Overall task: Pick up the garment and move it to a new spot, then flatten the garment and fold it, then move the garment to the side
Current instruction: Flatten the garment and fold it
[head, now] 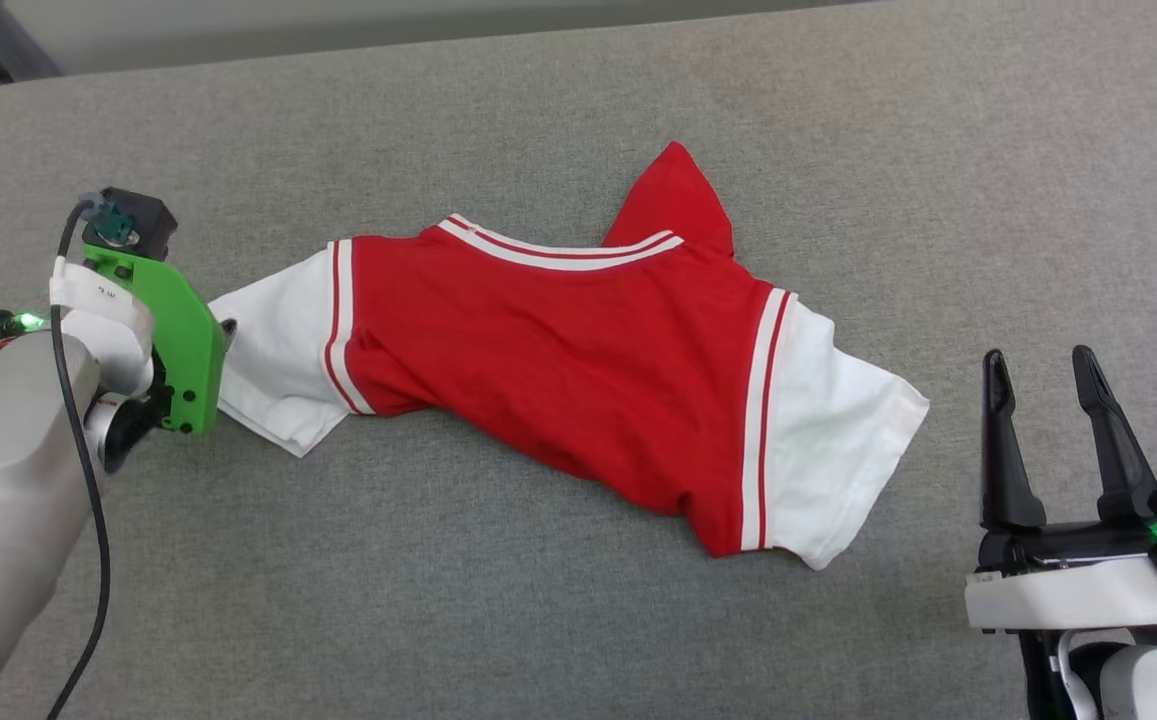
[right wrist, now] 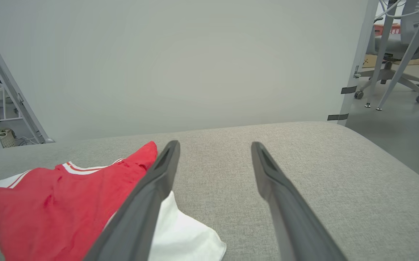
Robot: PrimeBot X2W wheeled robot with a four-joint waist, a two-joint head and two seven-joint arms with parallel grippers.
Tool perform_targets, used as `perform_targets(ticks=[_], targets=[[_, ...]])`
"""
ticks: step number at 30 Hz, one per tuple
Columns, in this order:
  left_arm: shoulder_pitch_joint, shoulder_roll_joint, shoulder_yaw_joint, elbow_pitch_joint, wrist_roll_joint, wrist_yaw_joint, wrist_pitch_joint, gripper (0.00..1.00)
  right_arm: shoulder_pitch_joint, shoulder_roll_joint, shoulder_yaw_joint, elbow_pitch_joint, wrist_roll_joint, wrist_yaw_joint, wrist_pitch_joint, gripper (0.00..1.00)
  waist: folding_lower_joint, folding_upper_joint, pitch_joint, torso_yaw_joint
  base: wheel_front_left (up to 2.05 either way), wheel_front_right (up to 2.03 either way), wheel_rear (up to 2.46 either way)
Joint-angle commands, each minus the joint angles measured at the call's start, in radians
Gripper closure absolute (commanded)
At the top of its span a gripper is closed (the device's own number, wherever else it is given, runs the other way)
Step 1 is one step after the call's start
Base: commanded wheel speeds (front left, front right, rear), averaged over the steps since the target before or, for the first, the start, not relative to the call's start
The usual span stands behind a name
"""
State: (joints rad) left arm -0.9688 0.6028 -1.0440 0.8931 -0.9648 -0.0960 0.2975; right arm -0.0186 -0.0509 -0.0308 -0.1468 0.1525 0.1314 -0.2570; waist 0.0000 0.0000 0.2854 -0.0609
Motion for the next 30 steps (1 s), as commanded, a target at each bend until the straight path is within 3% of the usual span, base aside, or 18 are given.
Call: perform_targets(ticks=[1,10,16,22,26,30], targets=[[0.006,-0.013,0.009,0.005,0.016,0.014,-0.052,0.00,0.016,-0.001,-0.005,0.002,-0.007,-0.001,-0.005,0.00,0.0000,0.0000,-0.024,0.015,0.00,0.00,0.00],[0.059,-0.062,0.071,-0.019,0.049,0.096,-0.458,0.00,0.061,-0.002,-0.042,0.001,-0.016,-0.001,-0.005,0.00,0.0000,0.0000,-0.120,0.056,0.00,0.00,0.00],[0.120,-0.053,0.079,-0.070,0.079,0.146,-0.540,0.00,0.050,-0.040,-0.087,-0.028,-0.027,-0.001,-0.005,0.00,0.0000,0.0000,-0.148,0.087,0.00,0.00,0.00],[0.148,-0.024,0.127,-0.166,0.107,0.207,-0.557,0.00,-0.034,-0.158,-0.100,-0.078,-0.027,-0.001,-0.005,0.00,0.0000,0.0000,-0.157,0.099,0.00,0.00,0.00],[0.219,-0.002,0.248,-0.328,0.166,0.281,-0.559,0.00,-0.098,-0.283,-0.061,-0.043,0.002,-0.001,-0.005,0.00,0.0000,0.0000,-0.157,0.107,0.00,0.00,0.00],[0.348,-0.004,0.371,-0.505,0.261,0.370,-0.559,0.00,-0.155,-0.427,0.050,0.051,0.067,-0.001,0.010,0.00,0.0000,0.0000,-0.160,0.123,0.00,0.00,0.00]])
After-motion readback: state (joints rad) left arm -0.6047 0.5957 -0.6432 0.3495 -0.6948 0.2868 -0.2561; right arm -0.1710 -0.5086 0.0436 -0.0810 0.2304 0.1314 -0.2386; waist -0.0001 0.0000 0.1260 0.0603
